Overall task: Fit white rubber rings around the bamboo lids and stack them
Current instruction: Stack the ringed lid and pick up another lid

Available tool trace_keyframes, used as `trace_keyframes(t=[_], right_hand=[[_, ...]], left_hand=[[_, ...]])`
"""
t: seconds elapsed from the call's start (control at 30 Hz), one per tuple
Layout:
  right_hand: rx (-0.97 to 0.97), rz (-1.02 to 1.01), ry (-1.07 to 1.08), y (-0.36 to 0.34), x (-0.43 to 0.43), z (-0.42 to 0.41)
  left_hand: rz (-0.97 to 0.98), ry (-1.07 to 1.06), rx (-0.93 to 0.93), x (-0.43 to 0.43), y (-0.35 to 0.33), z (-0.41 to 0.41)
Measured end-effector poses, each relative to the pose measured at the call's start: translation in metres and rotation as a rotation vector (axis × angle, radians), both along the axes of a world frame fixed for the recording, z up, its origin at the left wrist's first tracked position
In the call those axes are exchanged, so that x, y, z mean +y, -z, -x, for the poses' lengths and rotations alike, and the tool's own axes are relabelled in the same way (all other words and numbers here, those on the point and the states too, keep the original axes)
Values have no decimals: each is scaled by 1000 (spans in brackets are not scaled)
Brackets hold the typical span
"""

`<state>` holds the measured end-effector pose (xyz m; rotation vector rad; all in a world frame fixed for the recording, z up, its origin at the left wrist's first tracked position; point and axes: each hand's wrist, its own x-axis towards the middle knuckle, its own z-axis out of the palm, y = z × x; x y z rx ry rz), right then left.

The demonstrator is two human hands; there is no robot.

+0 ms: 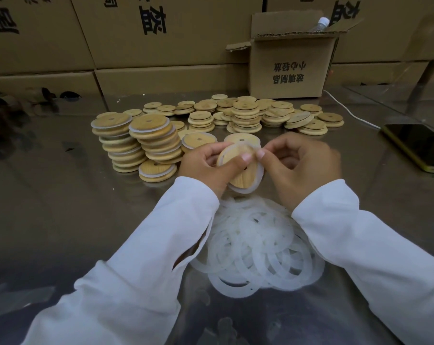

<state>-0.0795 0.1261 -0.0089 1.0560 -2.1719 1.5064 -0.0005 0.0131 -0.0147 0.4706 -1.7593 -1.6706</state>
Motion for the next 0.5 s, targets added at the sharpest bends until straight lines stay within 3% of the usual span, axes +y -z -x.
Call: trace_keyframes(t=[0.23, 0.5], right_hand=[[-62, 12, -11, -1, -3, 3], [-93, 18, -48, -8, -2, 9]], left_hand=[[80, 14, -36, 0, -1, -1], [109, -11, 65, 2, -7, -1]])
